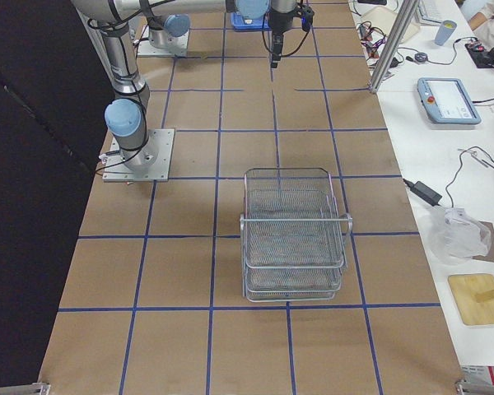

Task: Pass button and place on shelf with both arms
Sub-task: 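Lower the left gripper and close it on the red-capped button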

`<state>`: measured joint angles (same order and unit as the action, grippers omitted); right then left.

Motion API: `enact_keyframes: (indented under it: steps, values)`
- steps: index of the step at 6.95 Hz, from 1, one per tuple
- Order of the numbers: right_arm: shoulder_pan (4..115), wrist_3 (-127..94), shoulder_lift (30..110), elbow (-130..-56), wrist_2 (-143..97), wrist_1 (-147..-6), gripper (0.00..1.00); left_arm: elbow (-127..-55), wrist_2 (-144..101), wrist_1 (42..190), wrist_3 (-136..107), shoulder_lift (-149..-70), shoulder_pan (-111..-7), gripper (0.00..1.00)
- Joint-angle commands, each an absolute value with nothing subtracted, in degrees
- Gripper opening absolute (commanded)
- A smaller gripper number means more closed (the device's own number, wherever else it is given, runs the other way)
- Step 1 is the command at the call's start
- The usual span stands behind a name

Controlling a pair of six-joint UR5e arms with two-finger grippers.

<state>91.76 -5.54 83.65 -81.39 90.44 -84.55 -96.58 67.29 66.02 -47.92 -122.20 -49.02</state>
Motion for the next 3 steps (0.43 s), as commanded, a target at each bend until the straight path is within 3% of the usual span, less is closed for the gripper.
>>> enact_keyframes:
  steps: [1, 2, 3]
  values:
    - [91.8, -5.6, 83.5, -81.4, 90.4, -84.6, 1.00, -96.5, 67.3, 66.6, -47.9, -122.3, -49.0, 0.47]
    - [91.8, -5.6, 83.5, -81.5, 90.4, -84.6, 1.00, -96.5, 67.4, 67.1, -47.9, -122.2, -48.9, 0.19]
    - [91.8, -5.5, 83.5, -81.5, 90.6, -84.6, 1.00, -96.4, 67.4, 68.9, -47.9, -122.0, -48.8, 0.00]
